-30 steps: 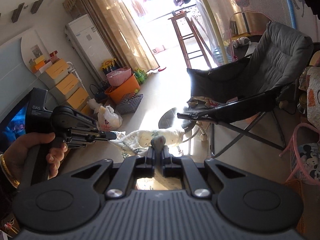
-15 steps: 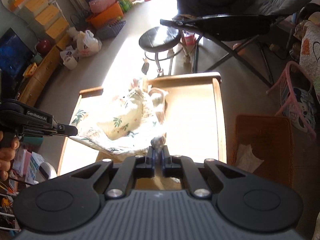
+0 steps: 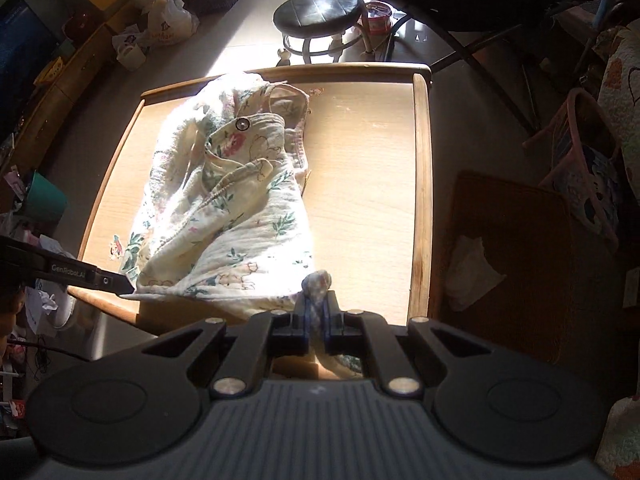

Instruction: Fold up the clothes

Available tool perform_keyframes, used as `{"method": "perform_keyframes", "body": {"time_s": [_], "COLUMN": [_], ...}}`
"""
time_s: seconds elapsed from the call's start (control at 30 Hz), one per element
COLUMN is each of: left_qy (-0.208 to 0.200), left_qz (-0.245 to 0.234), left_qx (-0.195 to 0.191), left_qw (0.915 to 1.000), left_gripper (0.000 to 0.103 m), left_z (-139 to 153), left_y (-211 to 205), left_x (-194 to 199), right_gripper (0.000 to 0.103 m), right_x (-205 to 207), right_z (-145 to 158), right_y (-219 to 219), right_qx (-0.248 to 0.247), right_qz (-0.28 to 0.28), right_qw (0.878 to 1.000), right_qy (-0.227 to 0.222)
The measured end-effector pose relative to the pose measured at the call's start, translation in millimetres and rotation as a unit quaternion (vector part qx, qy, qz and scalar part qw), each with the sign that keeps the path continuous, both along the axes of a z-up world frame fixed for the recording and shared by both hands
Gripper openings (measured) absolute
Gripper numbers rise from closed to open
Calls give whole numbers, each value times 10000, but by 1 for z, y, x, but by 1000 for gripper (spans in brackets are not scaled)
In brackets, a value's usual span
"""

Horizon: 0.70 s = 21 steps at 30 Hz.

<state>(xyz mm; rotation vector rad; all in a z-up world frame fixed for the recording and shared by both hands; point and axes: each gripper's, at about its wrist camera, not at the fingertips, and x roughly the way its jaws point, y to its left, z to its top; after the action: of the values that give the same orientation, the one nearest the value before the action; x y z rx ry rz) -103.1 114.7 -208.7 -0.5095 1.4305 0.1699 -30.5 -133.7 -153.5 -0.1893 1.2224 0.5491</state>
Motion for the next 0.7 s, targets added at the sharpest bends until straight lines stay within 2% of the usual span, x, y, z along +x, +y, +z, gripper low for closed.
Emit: {"method": "perform_keyframes", "body": {"time_s": [0.17,0.23,0.3,0.5,0.7], "left_qy": [213,267,266,368,372], "left_qz": [-122,-113,-28,310,568], "left_qx": [-36,-6,66,406,599], "left_qw": [9997,9996,9996,9980,9959], "left_gripper": [3,9,13,13,13], "left_z": [-17,-22,-22,-15,-7], "left_y": [-4,0,8,41,68], "left_x": [-6,-4,0,12,33], "right_gripper": [7,7,7,7,11], "right_x": [-8,-9,-7,0,14], "right_z": [-14,-20,-24,-37,-30], "right_y": [-10,-12,-14,-19,-36], "right_qx": [-148,-215,-262,-439,-159], "right_qz": [-66,-83,-120,-186,-782], "right_qw": [9998,9996,9994,9986,9961], "right_qy": [153,192,185,216,383]}}
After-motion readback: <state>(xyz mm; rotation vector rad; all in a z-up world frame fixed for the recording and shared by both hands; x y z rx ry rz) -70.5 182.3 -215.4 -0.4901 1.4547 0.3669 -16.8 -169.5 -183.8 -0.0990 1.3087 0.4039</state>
